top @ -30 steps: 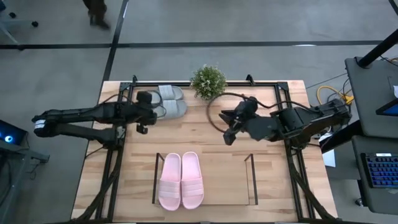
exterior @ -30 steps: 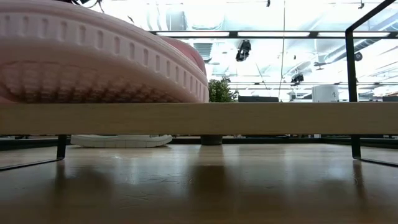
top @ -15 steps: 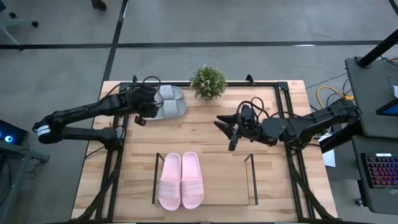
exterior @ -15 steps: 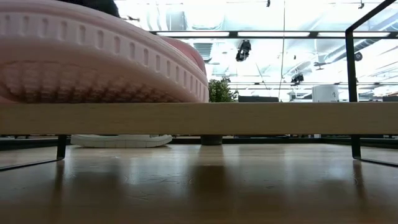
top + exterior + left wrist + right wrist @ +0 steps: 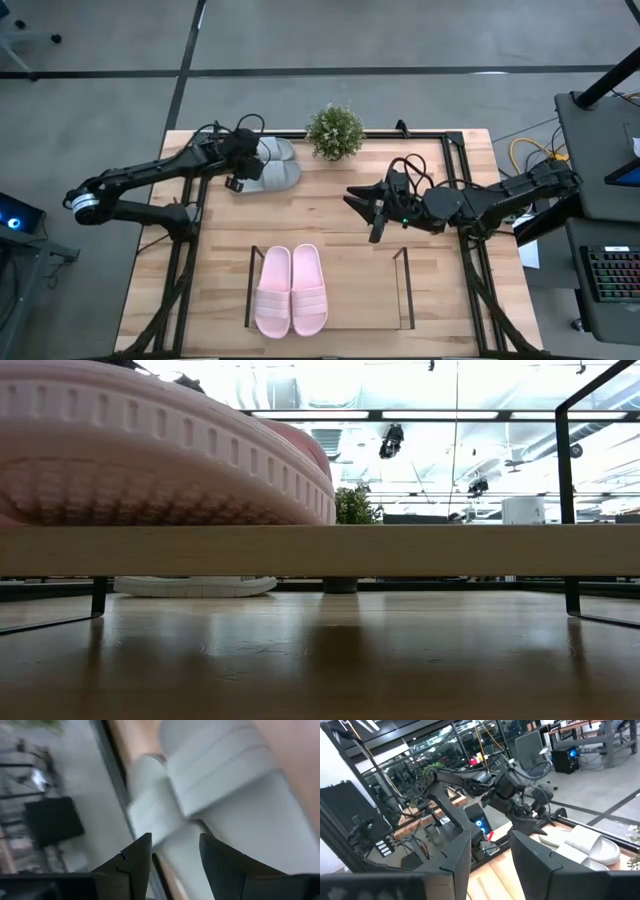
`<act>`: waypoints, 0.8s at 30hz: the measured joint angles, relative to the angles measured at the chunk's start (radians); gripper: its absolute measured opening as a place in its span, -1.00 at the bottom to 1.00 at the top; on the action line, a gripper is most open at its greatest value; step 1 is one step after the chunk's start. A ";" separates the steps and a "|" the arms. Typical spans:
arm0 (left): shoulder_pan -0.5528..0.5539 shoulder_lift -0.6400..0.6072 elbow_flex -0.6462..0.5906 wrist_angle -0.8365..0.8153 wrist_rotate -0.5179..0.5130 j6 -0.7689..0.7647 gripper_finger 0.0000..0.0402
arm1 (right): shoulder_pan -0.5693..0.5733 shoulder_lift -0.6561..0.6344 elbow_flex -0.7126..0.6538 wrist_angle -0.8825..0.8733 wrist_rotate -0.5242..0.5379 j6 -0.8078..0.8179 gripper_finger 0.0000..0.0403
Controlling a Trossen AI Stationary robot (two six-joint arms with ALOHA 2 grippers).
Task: Pick and place slides into the shelf
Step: Put the top gray slide on the shelf
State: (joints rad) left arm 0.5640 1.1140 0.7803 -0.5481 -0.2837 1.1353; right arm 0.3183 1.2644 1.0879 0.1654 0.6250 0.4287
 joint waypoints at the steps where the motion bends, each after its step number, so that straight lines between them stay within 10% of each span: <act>1: 0.002 0.000 0.000 0.016 0.010 0.014 -0.25 | 0.000 0.000 -0.001 0.000 0.000 0.000 -0.35; 24: 0.137 0.087 -0.070 0.143 0.092 0.191 -0.25 | 0.000 0.000 -0.005 -0.005 0.003 0.009 -0.36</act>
State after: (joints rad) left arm 0.7008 1.2015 0.7101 -0.4051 -0.1917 1.3266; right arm 0.3183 1.2648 1.0824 0.1608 0.6285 0.4377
